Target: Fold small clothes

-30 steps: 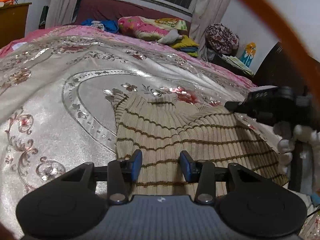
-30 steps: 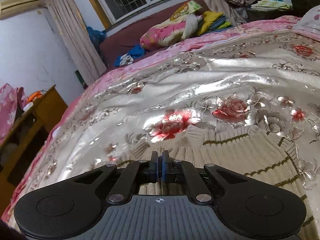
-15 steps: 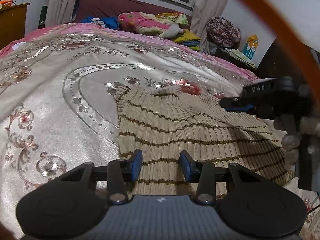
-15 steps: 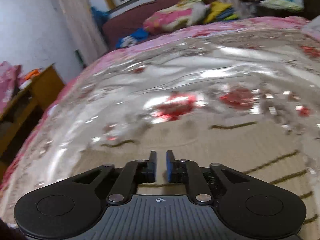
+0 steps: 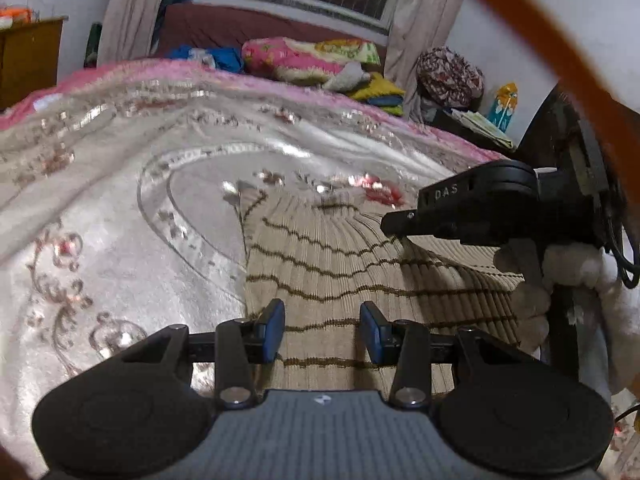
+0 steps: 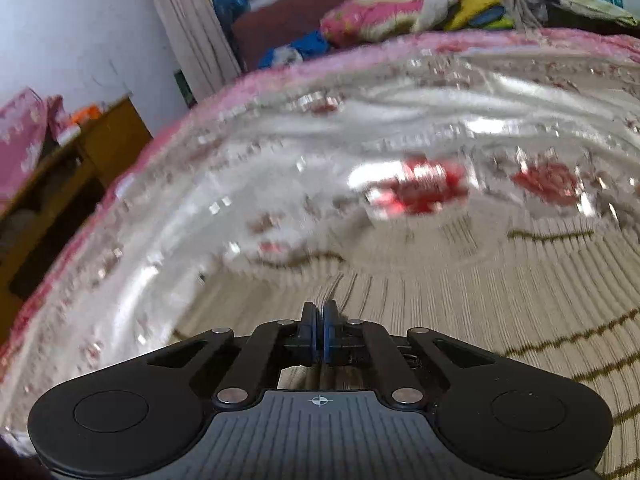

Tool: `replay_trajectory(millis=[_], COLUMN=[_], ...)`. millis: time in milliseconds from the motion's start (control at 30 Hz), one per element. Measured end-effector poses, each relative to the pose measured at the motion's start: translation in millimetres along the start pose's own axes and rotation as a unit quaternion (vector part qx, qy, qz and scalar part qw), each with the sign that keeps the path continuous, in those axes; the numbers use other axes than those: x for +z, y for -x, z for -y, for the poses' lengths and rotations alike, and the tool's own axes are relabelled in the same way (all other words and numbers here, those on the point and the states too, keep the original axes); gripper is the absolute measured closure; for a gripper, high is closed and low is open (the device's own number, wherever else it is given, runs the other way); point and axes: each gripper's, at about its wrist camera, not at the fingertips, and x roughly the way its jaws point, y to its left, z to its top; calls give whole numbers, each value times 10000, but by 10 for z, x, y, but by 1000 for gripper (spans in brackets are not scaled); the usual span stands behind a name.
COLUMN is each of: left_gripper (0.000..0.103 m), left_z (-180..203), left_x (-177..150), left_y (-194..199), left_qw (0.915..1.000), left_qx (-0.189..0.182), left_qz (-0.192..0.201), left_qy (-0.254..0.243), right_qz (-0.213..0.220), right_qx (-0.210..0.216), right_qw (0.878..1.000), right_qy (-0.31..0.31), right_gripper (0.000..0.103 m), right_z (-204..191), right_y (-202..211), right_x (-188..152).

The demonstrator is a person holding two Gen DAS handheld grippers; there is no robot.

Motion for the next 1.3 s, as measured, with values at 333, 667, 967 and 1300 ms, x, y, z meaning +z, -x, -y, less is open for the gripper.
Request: replay_trajectory(millis=[333, 667, 967, 1300], left_gripper=[57, 57, 57, 57], left_z=[21, -2, -10, 111], left_x=[16, -15, 34, 121], left_y=[-29, -141, -209, -68], left_qw=[9998, 9990, 9978, 9958], left_qx=[124, 307, 475, 730], left_qz=[-110, -308, -457, -524], left_qy=[-88, -96, 72, 168], right_qz=[-303, -17, 36, 301], right_qx=[-175, -74, -1311, -929], right_qw=[9993, 9991, 9834, 9866], right_qy=[-133, -416, -1253, -1305], right_gripper=[93, 92, 103, 92], right_z=[40, 684, 1591, 1521], right_y=[-212, 808, 1022, 1322], right_x=[-79, -122, -496, -509])
